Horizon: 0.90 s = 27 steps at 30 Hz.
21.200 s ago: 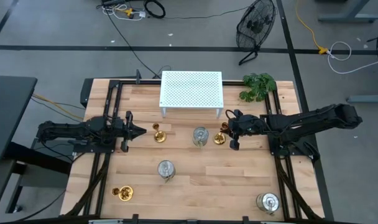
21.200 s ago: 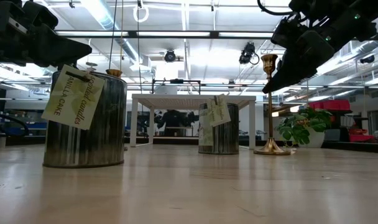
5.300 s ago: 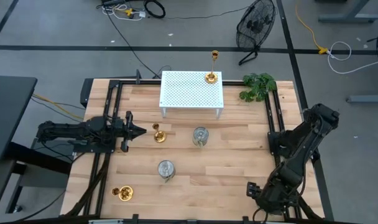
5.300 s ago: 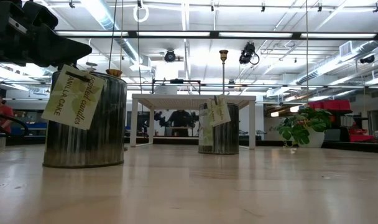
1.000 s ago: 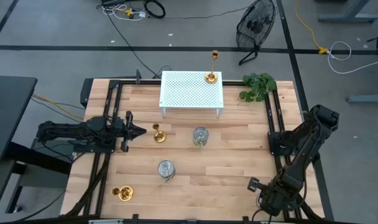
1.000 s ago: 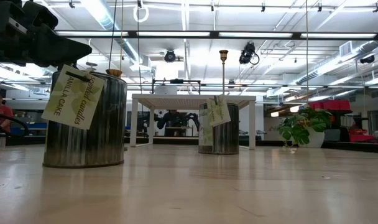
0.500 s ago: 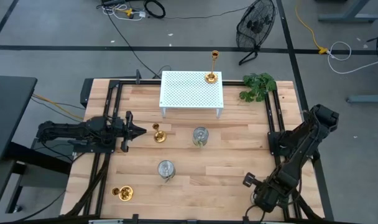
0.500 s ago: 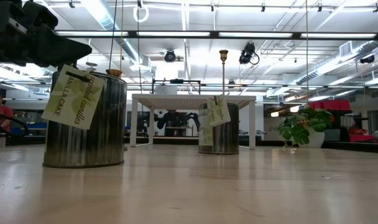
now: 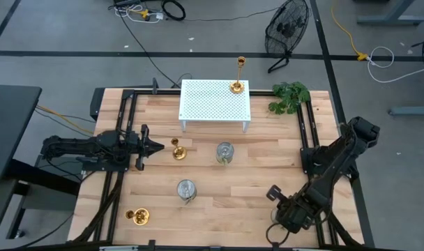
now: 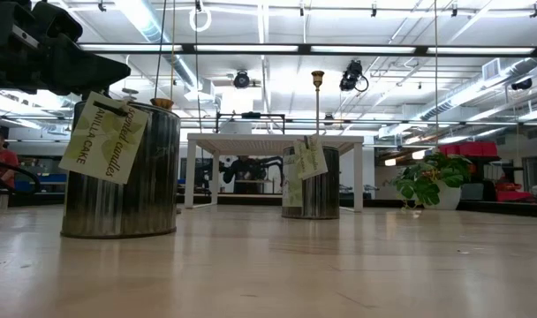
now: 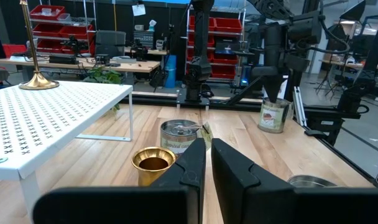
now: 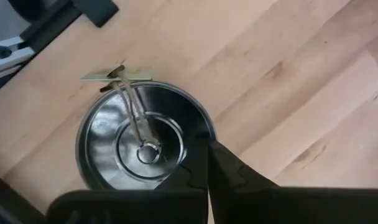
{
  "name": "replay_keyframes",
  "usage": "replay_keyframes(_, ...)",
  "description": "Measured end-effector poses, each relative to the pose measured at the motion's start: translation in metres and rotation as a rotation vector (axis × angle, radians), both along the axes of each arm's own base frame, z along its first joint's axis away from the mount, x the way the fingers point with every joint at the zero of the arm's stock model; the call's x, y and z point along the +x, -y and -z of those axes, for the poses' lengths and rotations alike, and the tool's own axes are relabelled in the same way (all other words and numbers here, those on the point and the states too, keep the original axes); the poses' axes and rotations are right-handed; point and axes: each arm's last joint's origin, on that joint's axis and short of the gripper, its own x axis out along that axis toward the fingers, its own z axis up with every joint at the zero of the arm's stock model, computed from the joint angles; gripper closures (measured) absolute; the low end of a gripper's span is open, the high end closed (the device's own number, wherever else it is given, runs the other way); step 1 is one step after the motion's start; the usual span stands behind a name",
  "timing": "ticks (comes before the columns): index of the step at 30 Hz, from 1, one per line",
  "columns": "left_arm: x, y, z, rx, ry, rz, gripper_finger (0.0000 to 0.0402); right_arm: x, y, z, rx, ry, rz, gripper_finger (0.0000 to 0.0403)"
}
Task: Pick & Place candle stick holders
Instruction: Put the right scented candle can on the shelf
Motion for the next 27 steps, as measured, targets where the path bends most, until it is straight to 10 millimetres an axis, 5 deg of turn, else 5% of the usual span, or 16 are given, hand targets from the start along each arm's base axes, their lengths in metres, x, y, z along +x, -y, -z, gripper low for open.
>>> replay_keyframes(12,0.0,0.0,0.0,0.0,0.0,0.0,0.0369,-0.007,0.011,-0.023,0.099,0.024,0.018,0.039)
replay_keyframes(27,0.0,0.0,0.0,0.0,0.0,0.0,0.0369,-0.007,0.01,-0.026,0.132,0.028,0.038,0.0186)
